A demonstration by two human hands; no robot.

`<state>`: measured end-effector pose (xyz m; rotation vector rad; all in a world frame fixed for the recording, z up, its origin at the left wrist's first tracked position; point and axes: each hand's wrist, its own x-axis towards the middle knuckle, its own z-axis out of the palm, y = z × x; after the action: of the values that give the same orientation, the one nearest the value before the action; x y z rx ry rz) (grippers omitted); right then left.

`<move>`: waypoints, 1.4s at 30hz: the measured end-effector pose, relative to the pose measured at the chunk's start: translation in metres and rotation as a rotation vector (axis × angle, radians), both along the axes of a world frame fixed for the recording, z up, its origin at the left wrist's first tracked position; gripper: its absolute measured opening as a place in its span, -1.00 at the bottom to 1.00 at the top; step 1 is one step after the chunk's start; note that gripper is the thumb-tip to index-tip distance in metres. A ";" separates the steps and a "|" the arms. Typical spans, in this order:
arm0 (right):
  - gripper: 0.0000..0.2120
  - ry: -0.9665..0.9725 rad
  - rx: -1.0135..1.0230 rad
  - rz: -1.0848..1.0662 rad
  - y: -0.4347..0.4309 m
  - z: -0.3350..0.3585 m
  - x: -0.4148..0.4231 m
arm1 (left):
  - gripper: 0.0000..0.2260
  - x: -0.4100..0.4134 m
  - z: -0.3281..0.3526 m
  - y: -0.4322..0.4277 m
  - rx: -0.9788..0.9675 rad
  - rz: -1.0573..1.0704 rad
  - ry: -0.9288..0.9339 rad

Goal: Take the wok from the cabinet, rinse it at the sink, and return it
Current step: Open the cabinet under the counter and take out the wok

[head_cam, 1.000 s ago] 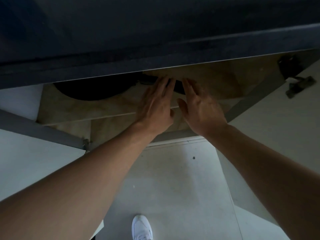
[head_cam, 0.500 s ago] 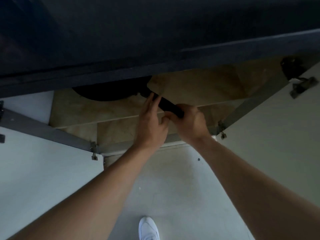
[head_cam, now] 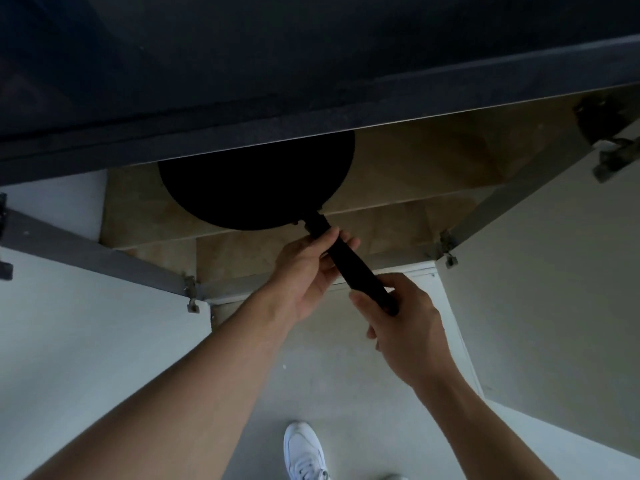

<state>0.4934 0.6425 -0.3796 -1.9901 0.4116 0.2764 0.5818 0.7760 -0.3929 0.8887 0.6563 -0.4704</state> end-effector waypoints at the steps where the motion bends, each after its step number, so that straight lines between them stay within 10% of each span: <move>1: -0.84 0.056 -0.004 0.027 -0.003 -0.001 0.000 | -0.94 -0.002 -0.002 0.000 -0.022 -0.004 0.007; 12: -0.81 0.510 0.542 0.200 0.026 0.011 0.062 | -0.76 -0.022 -0.010 0.020 -0.005 -0.108 0.040; 42: -0.71 0.323 0.130 -0.019 0.013 0.070 -0.149 | -0.85 -0.181 0.062 -0.022 0.002 -0.289 0.184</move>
<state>0.3444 0.6550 -0.3099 -1.8158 0.6015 0.6013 0.4009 0.7543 -0.3305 0.9537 0.6988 -0.8179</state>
